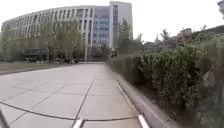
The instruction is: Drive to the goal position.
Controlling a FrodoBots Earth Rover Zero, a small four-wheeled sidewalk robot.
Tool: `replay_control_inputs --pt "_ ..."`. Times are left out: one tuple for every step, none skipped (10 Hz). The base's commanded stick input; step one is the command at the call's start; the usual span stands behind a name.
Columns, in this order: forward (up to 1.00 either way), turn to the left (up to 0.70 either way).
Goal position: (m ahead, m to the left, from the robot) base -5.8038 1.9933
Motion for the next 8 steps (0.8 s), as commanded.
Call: replay_control_inputs --pt "0.47 0.00" --pt "0.70 0.22" --pt "0.70 0.35" --pt "0.70 0.35" --pt "0.70 0.35" --pt "0.70 0.35" --pt "0.70 0.35" --pt "0.70 0.35"
